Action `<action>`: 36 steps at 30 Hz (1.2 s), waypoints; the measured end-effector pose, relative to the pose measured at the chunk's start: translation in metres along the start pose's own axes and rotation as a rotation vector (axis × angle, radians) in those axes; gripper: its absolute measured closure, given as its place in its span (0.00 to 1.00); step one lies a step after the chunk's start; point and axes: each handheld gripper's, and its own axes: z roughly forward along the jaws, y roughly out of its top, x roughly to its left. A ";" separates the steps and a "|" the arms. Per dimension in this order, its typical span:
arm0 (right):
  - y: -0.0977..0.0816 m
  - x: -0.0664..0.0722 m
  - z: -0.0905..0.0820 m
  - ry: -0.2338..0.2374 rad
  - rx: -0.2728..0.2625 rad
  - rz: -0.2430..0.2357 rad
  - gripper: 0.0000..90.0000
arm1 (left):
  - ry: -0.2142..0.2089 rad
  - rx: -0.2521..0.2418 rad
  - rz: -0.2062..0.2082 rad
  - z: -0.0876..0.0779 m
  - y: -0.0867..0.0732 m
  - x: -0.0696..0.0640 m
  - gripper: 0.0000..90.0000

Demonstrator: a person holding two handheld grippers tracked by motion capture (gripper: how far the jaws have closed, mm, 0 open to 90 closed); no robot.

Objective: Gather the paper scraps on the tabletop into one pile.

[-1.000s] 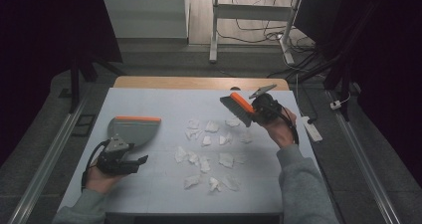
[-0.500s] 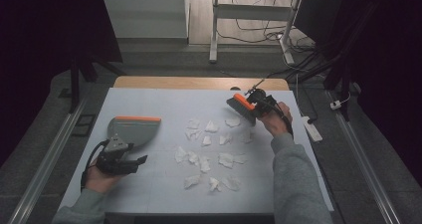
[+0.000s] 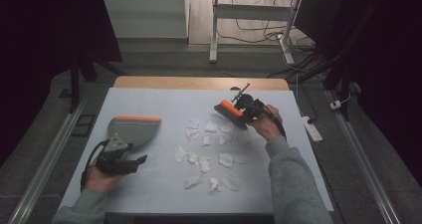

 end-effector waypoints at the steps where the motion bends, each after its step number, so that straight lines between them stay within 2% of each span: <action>1: 0.000 0.004 -0.001 0.005 0.001 -0.016 0.78 | -0.001 0.001 0.002 0.000 0.000 0.000 0.34; 6: -0.001 0.015 -0.006 0.065 -0.006 -0.063 0.78 | -0.001 0.000 0.003 0.000 0.000 -0.001 0.34; 8: -0.003 0.018 -0.010 0.119 -0.012 -0.077 0.78 | -0.001 0.003 0.005 0.000 0.000 -0.001 0.34; 10: -0.005 0.021 -0.014 0.151 -0.023 -0.083 0.78 | -0.003 0.007 0.006 0.001 0.000 -0.001 0.34; 13: -0.009 0.019 -0.023 0.126 -0.078 -0.059 0.78 | -0.004 0.010 0.005 0.001 0.000 -0.001 0.34; 16: -0.016 0.004 -0.034 0.087 -0.132 0.007 0.78 | -0.003 0.005 0.005 0.000 0.000 -0.001 0.34; 18: -0.022 -0.004 -0.040 0.064 -0.142 0.057 0.78 | -0.004 0.003 0.004 0.000 0.000 -0.001 0.34; 21: -0.033 -0.015 -0.046 0.010 -0.115 0.115 0.78 | -0.005 0.002 0.000 0.000 -0.001 0.000 0.34; 25: -0.048 -0.016 -0.046 -0.032 -0.022 0.144 0.78 | -0.005 0.001 0.002 0.000 0.000 0.000 0.34; 28: -0.057 -0.009 -0.042 -0.029 0.053 0.150 0.78 | -0.006 0.000 0.005 0.000 0.000 0.000 0.34; 30: -0.062 -0.003 -0.040 -0.019 0.078 0.152 0.78 | -0.007 0.001 0.007 0.000 0.000 -0.001 0.34; 33: -0.064 0.004 -0.036 0.009 0.087 0.159 0.78 | -0.007 0.003 0.008 0.001 0.000 -0.001 0.34; 36: -0.059 0.011 -0.034 0.044 0.069 0.158 0.78 | -0.005 0.007 0.007 0.001 0.000 -0.001 0.34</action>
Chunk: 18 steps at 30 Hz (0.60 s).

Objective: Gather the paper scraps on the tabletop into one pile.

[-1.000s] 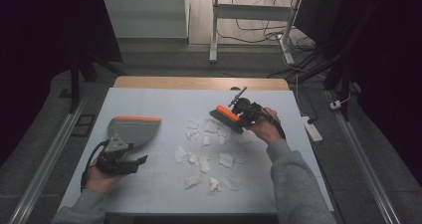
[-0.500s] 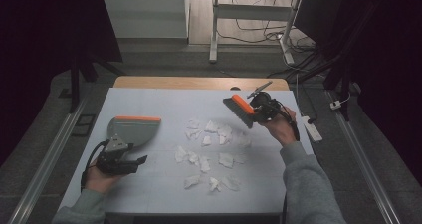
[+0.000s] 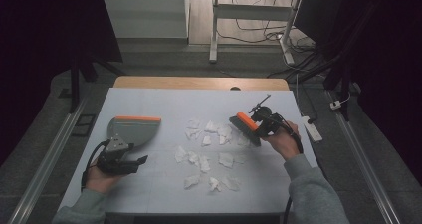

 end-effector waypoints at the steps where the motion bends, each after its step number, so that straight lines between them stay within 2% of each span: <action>1: 0.002 0.004 0.001 0.005 -0.002 -0.010 0.78 | 0.001 0.001 0.000 0.000 0.000 0.000 0.34; 5: 0.012 0.025 0.002 0.065 -0.019 -0.039 0.78 | 0.002 0.003 0.002 0.001 0.000 0.000 0.34; 8: 0.019 0.040 0.000 0.137 -0.057 -0.064 0.78 | 0.001 0.003 0.003 0.001 0.000 0.000 0.34; 9: 0.021 0.044 -0.002 0.142 -0.071 -0.074 0.78 | 0.000 0.003 0.004 0.001 0.000 0.000 0.34; 11: 0.024 0.047 -0.008 0.133 -0.103 -0.085 0.78 | -0.001 0.003 0.005 0.000 0.000 -0.001 0.34; 13: 0.025 0.044 -0.017 0.135 -0.151 -0.066 0.78 | -0.002 0.000 0.004 0.000 0.000 -0.001 0.34; 18: 0.026 0.028 -0.034 0.080 -0.216 -0.033 0.78 | -0.003 0.001 0.000 0.001 -0.001 0.000 0.34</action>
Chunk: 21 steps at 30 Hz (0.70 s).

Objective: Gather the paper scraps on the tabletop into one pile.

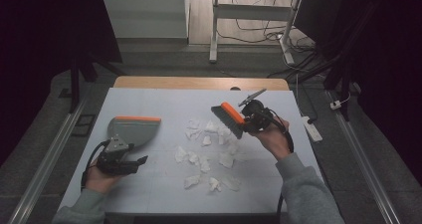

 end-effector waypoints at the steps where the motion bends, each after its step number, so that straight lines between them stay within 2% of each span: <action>1: 0.001 -0.004 -0.002 -0.012 -0.008 0.008 0.78 | 0.000 0.001 0.000 0.000 0.000 0.000 0.34; 5: 0.005 -0.014 0.004 -0.038 -0.006 0.002 0.78 | 0.001 0.002 0.002 0.001 0.000 0.000 0.34; 9: 0.013 -0.020 0.025 -0.072 0.058 -0.048 0.78 | 0.000 0.003 0.001 0.001 0.000 0.000 0.34; 14: 0.026 -0.027 0.056 -0.071 0.119 -0.122 0.78 | -0.003 0.006 -0.001 0.002 -0.001 0.001 0.34; 18: 0.041 -0.027 0.071 -0.080 0.157 -0.154 0.78 | -0.003 0.009 0.000 0.002 -0.001 0.001 0.35; 21: 0.049 -0.024 0.081 -0.066 0.169 -0.173 0.78 | -0.004 0.003 0.001 0.002 -0.001 0.001 0.35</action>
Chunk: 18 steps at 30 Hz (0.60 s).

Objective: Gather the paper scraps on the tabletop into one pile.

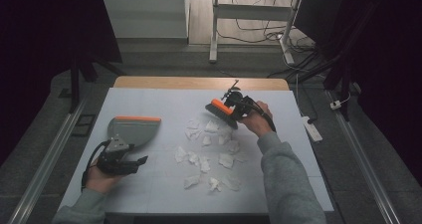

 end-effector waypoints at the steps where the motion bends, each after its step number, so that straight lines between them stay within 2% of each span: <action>1: 0.003 0.002 0.001 0.005 0.003 -0.014 0.78 | 0.000 0.000 -0.001 0.000 0.000 0.000 0.35; 5: 0.011 0.017 0.003 0.016 0.031 -0.098 0.78 | -0.001 0.002 -0.003 0.000 -0.001 0.001 0.35; 8: 0.012 0.025 0.002 0.000 0.054 -0.125 0.78 | 0.002 0.002 -0.001 0.000 -0.001 0.001 0.35; 18: -0.012 0.052 -0.019 0.091 0.040 -0.253 0.78 | 0.005 0.008 0.002 0.000 0.000 -0.001 0.35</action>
